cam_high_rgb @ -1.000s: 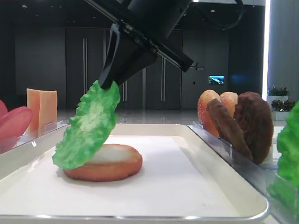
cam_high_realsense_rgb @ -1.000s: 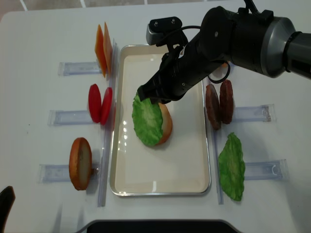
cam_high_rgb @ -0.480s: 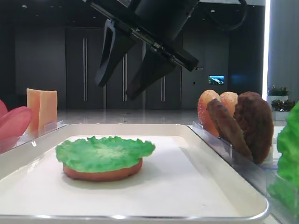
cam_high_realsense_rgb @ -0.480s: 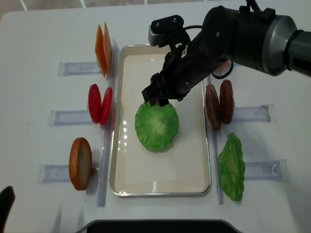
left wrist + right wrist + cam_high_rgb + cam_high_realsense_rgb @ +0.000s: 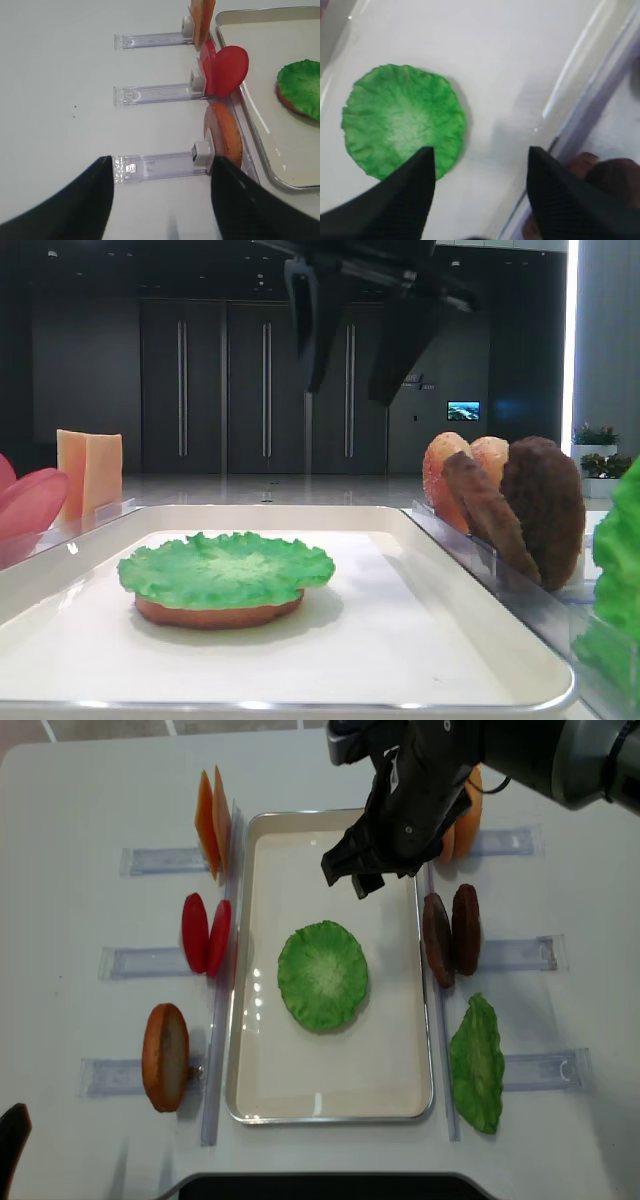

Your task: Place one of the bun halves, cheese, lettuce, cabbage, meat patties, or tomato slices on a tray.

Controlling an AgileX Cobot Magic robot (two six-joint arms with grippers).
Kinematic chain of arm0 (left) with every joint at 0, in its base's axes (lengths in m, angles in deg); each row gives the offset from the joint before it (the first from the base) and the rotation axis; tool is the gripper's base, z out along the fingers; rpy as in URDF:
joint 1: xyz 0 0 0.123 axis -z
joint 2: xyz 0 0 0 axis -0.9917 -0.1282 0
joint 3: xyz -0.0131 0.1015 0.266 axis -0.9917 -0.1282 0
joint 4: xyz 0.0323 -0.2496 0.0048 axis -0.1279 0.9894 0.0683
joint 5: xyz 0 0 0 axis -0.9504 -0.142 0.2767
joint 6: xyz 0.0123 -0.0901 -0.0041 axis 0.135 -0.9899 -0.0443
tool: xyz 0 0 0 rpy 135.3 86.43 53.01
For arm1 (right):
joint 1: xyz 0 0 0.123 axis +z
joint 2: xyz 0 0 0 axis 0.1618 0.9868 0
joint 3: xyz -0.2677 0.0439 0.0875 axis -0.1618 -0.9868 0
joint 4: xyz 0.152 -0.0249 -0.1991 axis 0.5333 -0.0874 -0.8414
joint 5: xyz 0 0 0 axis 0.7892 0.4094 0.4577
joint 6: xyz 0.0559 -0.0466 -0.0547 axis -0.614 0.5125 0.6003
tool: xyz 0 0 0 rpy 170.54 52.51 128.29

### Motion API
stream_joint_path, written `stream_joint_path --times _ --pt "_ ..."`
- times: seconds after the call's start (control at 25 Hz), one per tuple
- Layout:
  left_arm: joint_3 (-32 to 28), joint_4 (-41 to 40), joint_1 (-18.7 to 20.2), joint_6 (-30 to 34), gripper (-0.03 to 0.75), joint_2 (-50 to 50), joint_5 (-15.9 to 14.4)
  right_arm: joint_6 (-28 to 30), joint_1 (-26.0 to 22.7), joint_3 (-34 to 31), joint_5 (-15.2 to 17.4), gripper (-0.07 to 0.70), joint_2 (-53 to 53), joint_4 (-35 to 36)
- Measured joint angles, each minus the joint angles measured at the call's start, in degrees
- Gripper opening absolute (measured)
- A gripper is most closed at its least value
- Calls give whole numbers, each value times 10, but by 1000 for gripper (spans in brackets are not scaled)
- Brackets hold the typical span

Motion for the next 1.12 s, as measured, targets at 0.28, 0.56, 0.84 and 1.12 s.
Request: stream_joint_path --times 0.28,0.56,0.84,1.12 --pt "0 0 0 0 471 0 0 -1 -76 15 71 370 -1 -32" --pt "0 0 0 0 471 0 0 37 -356 15 81 370 -1 -53" --pt "0 0 0 0 471 0 0 54 -474 4 84 370 -21 -58" --pt "0 0 0 0 471 0 0 67 -474 -171 84 370 -234 -52"
